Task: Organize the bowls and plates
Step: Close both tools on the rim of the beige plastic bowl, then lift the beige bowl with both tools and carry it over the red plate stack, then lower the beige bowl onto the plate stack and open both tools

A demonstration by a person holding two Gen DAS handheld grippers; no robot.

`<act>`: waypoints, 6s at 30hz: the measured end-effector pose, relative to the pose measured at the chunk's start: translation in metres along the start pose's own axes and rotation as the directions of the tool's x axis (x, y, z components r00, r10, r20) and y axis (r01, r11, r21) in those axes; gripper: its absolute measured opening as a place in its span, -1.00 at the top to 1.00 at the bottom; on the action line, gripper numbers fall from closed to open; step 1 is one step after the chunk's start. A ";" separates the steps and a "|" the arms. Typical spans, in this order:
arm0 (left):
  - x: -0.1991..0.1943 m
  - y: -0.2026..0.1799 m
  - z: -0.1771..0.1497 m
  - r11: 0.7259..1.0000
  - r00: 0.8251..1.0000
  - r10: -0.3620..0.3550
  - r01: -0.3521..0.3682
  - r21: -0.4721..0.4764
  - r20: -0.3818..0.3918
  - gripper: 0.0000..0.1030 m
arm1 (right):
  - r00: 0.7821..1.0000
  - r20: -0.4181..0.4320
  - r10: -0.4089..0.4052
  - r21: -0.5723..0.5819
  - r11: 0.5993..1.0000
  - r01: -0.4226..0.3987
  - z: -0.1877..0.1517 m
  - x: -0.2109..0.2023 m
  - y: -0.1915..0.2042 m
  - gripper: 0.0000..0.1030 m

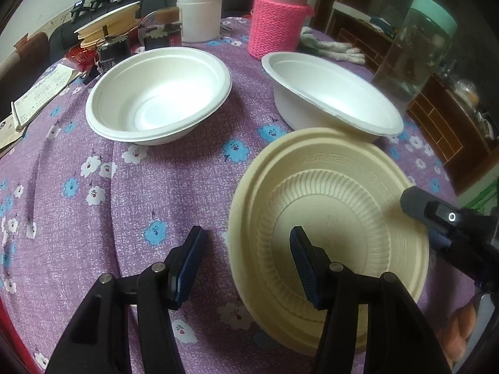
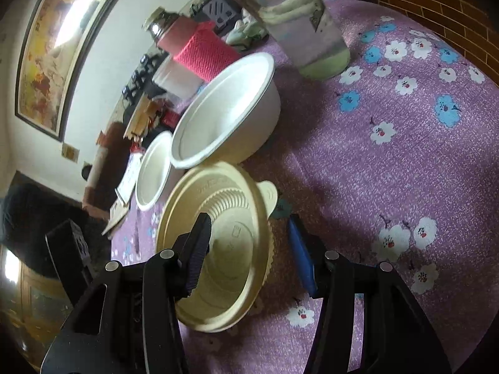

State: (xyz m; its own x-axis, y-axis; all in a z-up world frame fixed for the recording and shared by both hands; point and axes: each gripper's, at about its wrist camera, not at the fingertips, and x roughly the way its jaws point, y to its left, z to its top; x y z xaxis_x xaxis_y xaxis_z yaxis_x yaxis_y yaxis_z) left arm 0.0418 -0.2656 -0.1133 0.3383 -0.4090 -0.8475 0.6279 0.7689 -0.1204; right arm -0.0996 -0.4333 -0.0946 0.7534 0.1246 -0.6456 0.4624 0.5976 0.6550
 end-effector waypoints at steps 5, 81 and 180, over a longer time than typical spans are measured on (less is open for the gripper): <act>0.000 -0.001 -0.001 1.000 1.000 0.003 -0.003 0.009 0.005 -0.12 | 0.999 0.036 -0.010 0.007 1.000 0.010 0.002 -0.005 -0.004 0.01; -0.020 0.047 -0.020 0.993 0.999 -0.040 0.038 -0.110 -0.017 0.76 | 0.987 -0.029 -0.156 -0.214 0.966 0.146 -0.039 0.034 0.051 0.72; -0.247 0.307 -0.212 0.728 0.853 0.519 -0.406 -0.552 0.057 -0.22 | 0.937 -0.348 -0.043 -0.682 0.697 -0.221 -0.280 0.132 0.353 0.65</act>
State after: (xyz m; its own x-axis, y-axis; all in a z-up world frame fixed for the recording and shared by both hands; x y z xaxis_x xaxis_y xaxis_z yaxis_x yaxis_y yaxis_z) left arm 0.0025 0.1754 -0.0510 0.6541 0.0224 -0.7561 -0.0672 0.9973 -0.0286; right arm 0.0328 0.0158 -0.0586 0.5233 0.3663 -0.7694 -0.1634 0.9293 0.3313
